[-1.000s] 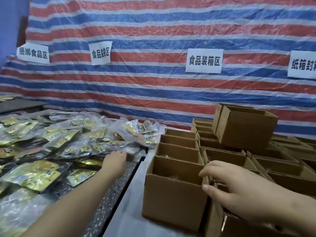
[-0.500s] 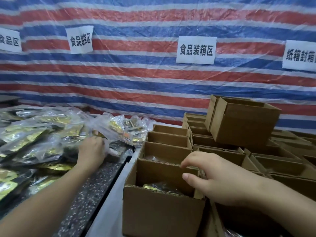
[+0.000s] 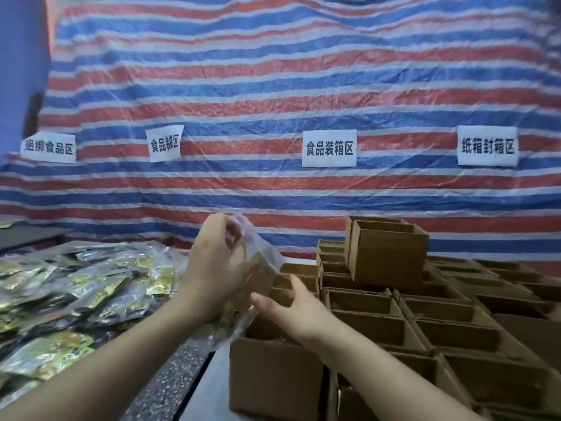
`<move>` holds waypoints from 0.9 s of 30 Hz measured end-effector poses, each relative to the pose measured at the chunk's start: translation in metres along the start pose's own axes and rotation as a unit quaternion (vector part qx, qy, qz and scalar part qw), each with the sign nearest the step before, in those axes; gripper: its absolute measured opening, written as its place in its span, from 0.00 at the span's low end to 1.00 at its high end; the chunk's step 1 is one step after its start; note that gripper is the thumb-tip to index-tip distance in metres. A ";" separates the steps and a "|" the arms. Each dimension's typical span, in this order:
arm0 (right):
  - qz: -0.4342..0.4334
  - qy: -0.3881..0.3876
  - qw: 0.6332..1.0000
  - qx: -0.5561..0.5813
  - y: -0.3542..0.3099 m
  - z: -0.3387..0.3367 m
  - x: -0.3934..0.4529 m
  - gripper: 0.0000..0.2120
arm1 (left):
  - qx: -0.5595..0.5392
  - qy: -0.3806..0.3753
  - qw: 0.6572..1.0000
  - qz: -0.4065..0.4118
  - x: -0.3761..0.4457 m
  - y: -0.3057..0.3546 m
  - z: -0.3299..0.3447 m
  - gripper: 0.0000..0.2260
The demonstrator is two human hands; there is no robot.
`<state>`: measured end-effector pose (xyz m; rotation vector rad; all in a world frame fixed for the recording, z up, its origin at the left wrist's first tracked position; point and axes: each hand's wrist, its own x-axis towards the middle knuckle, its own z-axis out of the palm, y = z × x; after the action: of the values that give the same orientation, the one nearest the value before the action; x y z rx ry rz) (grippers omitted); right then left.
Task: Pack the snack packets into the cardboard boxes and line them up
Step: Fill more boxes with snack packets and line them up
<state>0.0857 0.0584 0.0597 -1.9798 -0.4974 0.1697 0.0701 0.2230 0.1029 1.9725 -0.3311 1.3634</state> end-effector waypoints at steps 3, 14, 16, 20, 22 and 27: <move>0.015 -0.016 0.980 0.198 -0.016 0.000 -0.033 0.48 | -0.055 0.007 0.997 -0.055 -0.002 0.061 0.005 0.09; 0.003 0.044 0.930 0.365 0.008 -0.066 -0.106 0.13 | -0.414 -0.123 0.795 -0.427 -0.041 0.157 0.063 0.05; 0.023 0.097 0.934 0.342 0.019 -0.077 -0.114 0.13 | -0.327 -0.173 0.853 -0.367 -0.049 0.154 0.061 0.05; 0.020 0.175 0.934 0.311 0.035 -0.099 -0.130 0.10 | -0.207 -0.269 0.893 -0.296 -0.078 0.133 0.030 0.07; 0.013 0.178 0.940 0.289 0.044 -0.104 -0.139 0.09 | -0.089 -0.314 0.900 -0.290 -0.105 0.118 0.017 0.06; -0.072 0.007 0.993 0.088 0.065 -0.089 -0.164 0.15 | 0.006 -0.396 0.863 -0.314 -0.173 0.085 0.017 0.06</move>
<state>-0.0154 -0.1074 0.0260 -1.7650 -0.5945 0.1052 -0.0370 0.1196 -0.0205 2.2851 -0.0195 0.1077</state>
